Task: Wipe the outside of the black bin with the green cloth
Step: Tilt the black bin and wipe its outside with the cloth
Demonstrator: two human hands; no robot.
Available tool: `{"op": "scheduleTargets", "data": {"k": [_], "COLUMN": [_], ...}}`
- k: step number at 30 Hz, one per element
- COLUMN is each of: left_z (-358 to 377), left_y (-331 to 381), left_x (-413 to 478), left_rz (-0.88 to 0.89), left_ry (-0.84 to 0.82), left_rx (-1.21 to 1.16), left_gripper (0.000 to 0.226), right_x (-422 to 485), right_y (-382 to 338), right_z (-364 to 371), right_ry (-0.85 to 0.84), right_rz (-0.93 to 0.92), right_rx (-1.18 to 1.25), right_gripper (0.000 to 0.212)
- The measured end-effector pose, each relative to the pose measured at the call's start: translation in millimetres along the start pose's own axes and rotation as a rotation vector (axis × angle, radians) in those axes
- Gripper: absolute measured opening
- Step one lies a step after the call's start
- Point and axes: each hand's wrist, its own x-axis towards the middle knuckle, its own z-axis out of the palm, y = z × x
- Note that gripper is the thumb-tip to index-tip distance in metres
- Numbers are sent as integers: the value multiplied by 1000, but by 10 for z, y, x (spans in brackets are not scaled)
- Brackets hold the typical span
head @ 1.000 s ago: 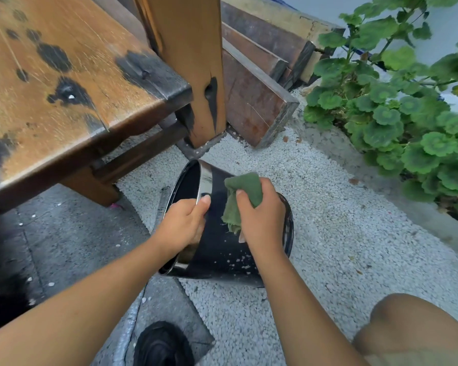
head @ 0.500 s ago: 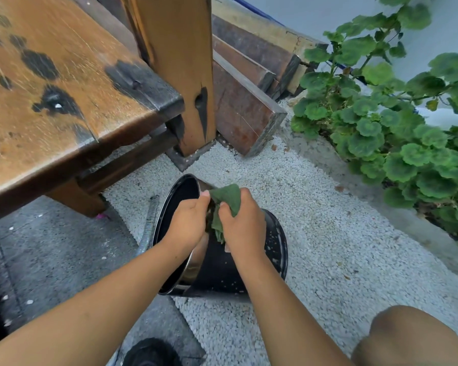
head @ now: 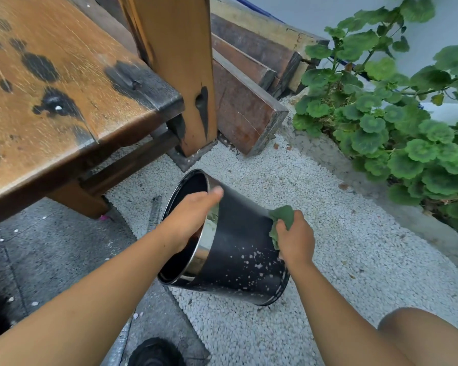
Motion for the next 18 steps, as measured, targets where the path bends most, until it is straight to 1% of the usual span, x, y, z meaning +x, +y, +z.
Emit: {"op": "scheduleTargets", "data": {"k": [2, 3, 4, 5, 9, 13, 15, 16, 18], "left_z": [-92, -139, -160, -146, 105, 376, 543, 627, 758], "left_y": [-82, -105, -105, -88, 33, 106, 115, 111, 108], "left_x": [-82, -121, -149, -173, -229, -278, -256, -238, -208], "left_rz": [-8, -3, 7, 7, 59, 141, 220, 241, 245], "left_ry": [-282, -381, -439, -453, -343, -296, -179, -109, -10], "left_rx": [-135, -153, -129, -76, 124, 241, 327, 321, 239], "left_gripper": [48, 50, 52, 52, 34, 37, 39, 40, 41], "right_x": [28, 32, 28, 6, -191, -485, -589, -621, -660], "right_y": [-3, -22, -52, -92, -360, -608, -700, -742, -813], "right_z": [-57, -90, -123, -152, -266, -400, -478, -512, -552], "right_ry": [8, 17, 25, 28, 53, 69, 81, 85, 83], "right_rz": [-9, -10, -8, -6, -31, -67, -79, -81, -84], "right_rx": [32, 61, 98, 138, 282, 430, 494, 519, 548], "right_gripper": [10, 10, 11, 11, 9, 13, 14, 13, 11]}}
